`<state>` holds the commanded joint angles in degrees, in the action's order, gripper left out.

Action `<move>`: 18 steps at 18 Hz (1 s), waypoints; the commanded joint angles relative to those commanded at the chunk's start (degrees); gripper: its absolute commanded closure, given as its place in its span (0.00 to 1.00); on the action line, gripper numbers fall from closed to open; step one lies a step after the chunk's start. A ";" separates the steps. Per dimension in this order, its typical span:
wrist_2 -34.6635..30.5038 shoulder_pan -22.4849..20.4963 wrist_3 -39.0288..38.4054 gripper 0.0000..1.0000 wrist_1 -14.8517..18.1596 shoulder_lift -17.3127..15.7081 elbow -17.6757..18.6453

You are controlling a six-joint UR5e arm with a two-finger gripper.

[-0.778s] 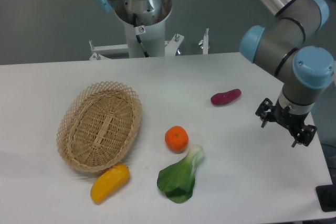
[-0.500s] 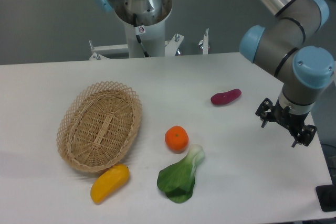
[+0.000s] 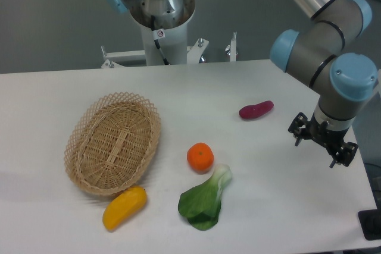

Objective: Pick up the sweet potato from the table

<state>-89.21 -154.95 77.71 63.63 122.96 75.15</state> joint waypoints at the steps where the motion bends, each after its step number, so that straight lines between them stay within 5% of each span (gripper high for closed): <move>1: -0.18 0.52 -0.45 0.00 -0.09 0.00 0.00; 11: 0.35 2.81 -1.15 0.00 -0.62 -3.07 5.62; 18: 0.17 3.52 10.51 0.00 -1.75 -11.06 20.63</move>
<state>-89.03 -151.43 88.21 61.88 111.90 95.78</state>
